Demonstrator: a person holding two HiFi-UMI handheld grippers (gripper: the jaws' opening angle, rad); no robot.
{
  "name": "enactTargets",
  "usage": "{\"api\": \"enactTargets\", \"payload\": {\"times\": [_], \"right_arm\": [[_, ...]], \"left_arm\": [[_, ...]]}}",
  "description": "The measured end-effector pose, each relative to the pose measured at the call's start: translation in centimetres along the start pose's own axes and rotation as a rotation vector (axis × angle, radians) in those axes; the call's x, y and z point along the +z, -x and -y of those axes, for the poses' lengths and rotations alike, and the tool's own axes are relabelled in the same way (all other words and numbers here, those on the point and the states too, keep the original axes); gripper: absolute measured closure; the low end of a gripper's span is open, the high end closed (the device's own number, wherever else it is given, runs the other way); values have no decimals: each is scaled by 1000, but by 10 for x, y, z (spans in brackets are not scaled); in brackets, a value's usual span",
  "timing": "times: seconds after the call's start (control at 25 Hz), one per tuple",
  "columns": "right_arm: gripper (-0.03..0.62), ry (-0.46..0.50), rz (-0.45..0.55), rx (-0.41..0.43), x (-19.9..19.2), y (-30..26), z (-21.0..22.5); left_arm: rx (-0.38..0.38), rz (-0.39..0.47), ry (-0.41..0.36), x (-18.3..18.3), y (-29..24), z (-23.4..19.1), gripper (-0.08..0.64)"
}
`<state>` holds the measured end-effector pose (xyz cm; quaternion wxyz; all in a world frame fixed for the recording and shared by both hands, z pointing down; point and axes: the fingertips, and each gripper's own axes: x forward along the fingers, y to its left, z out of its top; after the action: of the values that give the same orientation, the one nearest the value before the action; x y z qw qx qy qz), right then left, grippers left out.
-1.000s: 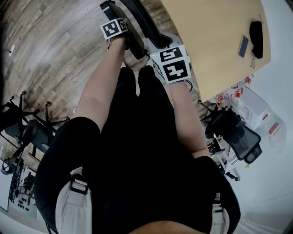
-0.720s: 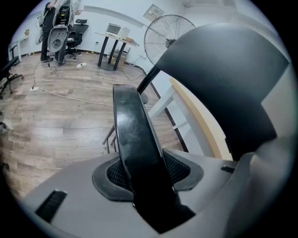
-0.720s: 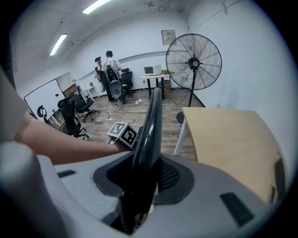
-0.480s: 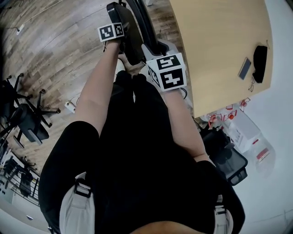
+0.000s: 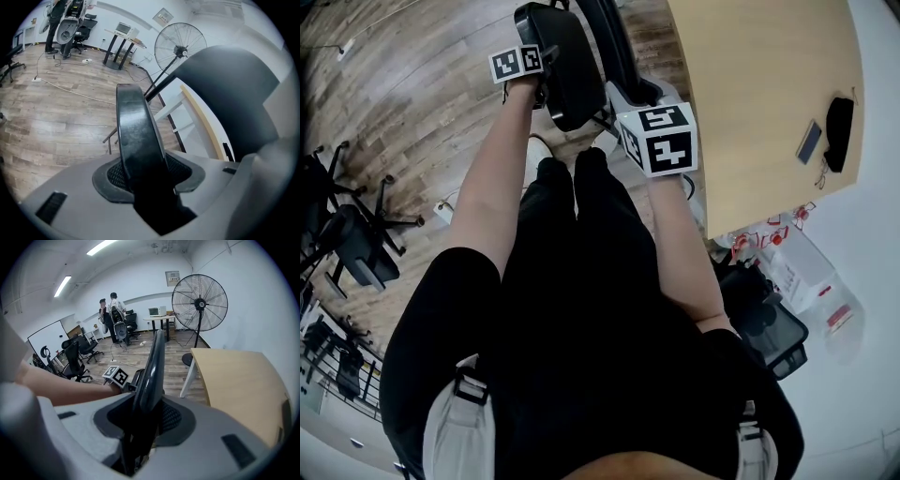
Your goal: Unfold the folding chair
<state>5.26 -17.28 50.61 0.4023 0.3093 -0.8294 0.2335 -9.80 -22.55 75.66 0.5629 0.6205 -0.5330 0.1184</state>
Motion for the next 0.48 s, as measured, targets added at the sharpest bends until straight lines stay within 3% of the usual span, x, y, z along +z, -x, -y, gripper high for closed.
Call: {"api": "enactTargets", "payload": {"times": [0.48], "right_arm": [[469,-33,-62,-10,-11,-25,-20]], "left_arm": [[-112,7,73,-22,28,-104,353]]}}
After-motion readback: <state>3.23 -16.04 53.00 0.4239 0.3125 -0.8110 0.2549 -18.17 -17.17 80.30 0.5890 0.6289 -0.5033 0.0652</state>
